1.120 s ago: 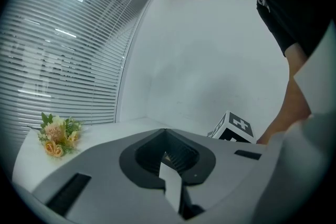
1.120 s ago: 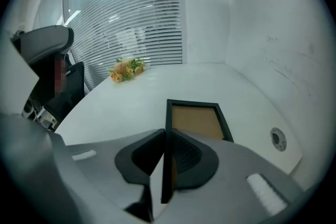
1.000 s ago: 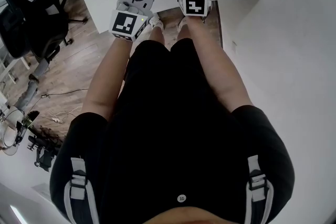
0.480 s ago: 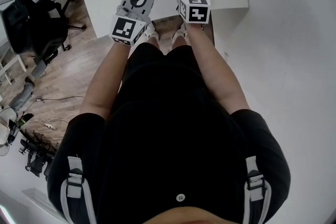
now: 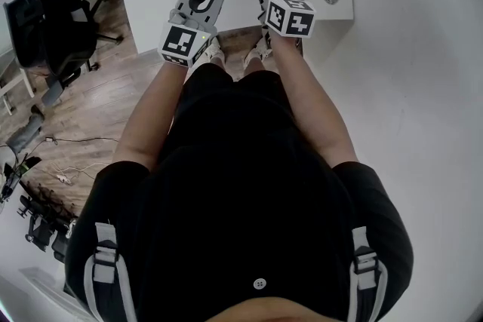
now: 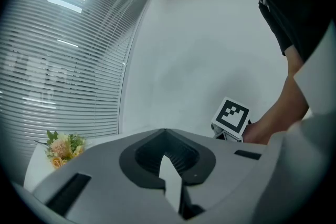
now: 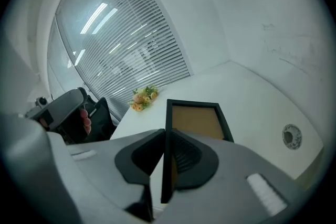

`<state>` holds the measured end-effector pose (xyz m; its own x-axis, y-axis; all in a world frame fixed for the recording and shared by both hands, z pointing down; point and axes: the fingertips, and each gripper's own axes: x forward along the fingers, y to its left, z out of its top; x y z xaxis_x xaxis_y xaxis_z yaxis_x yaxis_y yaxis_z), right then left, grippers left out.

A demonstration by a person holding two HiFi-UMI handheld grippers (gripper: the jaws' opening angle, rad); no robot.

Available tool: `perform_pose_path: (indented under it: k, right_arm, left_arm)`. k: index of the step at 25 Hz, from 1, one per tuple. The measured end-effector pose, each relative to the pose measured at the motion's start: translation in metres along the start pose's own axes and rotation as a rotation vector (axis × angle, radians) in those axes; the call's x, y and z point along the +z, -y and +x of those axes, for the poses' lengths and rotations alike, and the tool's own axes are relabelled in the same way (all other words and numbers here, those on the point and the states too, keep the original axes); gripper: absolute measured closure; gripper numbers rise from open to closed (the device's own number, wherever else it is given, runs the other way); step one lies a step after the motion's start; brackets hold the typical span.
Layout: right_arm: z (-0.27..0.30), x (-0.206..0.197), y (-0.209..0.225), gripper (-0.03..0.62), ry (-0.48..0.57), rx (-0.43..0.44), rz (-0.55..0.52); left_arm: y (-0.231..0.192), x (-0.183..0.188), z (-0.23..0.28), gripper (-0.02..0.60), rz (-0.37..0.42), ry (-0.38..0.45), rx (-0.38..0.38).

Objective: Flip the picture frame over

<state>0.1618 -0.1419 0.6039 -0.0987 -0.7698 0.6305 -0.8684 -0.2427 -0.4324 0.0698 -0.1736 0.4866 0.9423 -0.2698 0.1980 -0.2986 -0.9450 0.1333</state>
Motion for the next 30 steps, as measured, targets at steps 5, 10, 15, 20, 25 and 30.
perform_pose_path:
  k: [5, 10, 15, 20, 25, 30]
  right_arm:
    - [-0.003, 0.0, -0.005, 0.545, -0.018, 0.076, 0.087]
    - [-0.003, 0.004, -0.007, 0.545, -0.009, 0.168, 0.215]
    - [0.0, 0.006, -0.016, 0.545, -0.026, 0.279, 0.323]
    - [0.001, 0.005, -0.018, 0.545, -0.019, 0.359, 0.397]
    - [0.002, 0.003, -0.022, 0.545, -0.021, 0.455, 0.469]
    - [0.005, -0.001, -0.021, 0.545, -0.022, 0.525, 0.564]
  left_arm:
    - [0.0, -0.006, -0.003, 0.58, -0.007, -0.026, 0.008]
    - [0.002, -0.007, -0.002, 0.58, -0.012, -0.021, 0.016]
    - [0.002, -0.008, 0.001, 0.58, -0.013, -0.028, 0.021]
    - [0.003, -0.008, 0.005, 0.58, -0.014, -0.027, 0.026]
    - [0.003, -0.011, 0.008, 0.58, -0.015, -0.008, 0.027]
    - [0.001, -0.016, 0.009, 0.58, -0.02, -0.028, 0.032]
